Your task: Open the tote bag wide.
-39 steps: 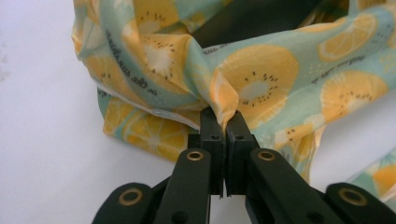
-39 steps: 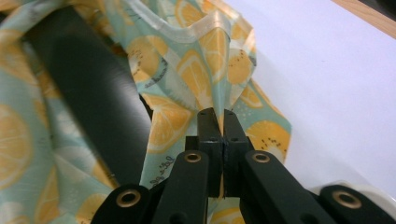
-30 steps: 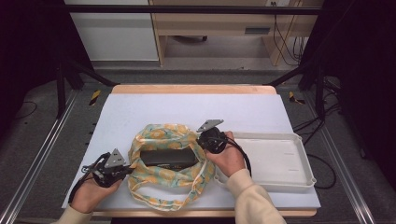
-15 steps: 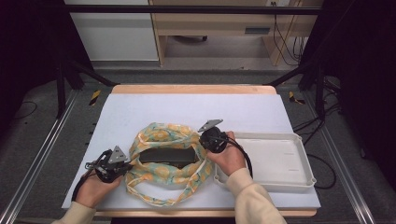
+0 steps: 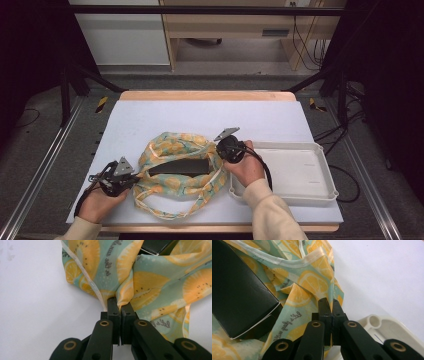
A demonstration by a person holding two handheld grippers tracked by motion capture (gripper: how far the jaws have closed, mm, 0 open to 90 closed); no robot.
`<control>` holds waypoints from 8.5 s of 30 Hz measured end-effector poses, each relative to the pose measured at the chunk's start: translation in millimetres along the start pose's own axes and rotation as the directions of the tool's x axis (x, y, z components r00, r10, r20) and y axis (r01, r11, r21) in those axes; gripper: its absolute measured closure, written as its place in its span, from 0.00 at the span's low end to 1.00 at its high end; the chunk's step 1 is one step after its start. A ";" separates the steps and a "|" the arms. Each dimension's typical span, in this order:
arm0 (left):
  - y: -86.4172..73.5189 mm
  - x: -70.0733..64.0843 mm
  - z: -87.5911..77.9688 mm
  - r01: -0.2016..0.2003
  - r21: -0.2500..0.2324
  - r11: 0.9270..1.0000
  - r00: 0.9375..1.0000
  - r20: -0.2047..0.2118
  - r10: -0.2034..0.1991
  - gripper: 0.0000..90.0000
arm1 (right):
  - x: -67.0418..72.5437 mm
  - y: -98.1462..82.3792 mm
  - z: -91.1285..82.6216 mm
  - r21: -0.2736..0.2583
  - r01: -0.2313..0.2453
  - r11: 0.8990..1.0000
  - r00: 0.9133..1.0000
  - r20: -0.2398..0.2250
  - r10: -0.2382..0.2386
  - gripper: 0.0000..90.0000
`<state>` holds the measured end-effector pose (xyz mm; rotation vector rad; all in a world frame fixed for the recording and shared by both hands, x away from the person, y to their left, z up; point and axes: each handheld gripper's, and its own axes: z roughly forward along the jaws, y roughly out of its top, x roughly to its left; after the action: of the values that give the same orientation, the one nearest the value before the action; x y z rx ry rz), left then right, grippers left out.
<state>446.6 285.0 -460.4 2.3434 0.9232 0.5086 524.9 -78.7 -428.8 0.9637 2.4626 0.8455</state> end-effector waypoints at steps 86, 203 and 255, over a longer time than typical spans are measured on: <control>72.1 18.9 -14.9 -0.052 -0.172 0.984 0.999 -0.004 0.052 0.43 | 70.1 -21.2 -27.6 -0.104 0.280 0.954 0.928 -0.225 -0.297 0.67; 24.2 -12.0 -3.3 -0.018 -0.212 0.977 0.998 0.058 0.031 0.15 | 45.5 18.7 -15.6 -0.063 0.098 0.993 0.991 -0.084 -0.103 0.32; 15.4 -20.3 -6.1 -0.173 -0.056 0.983 0.983 0.052 0.176 1.00 | 28.4 15.7 -6.4 -0.028 0.074 0.997 0.994 -0.077 -0.076 1.00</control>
<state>437.0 263.5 -448.9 2.3912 0.6740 0.5254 509.2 -52.0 -416.9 0.8385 2.5311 0.9023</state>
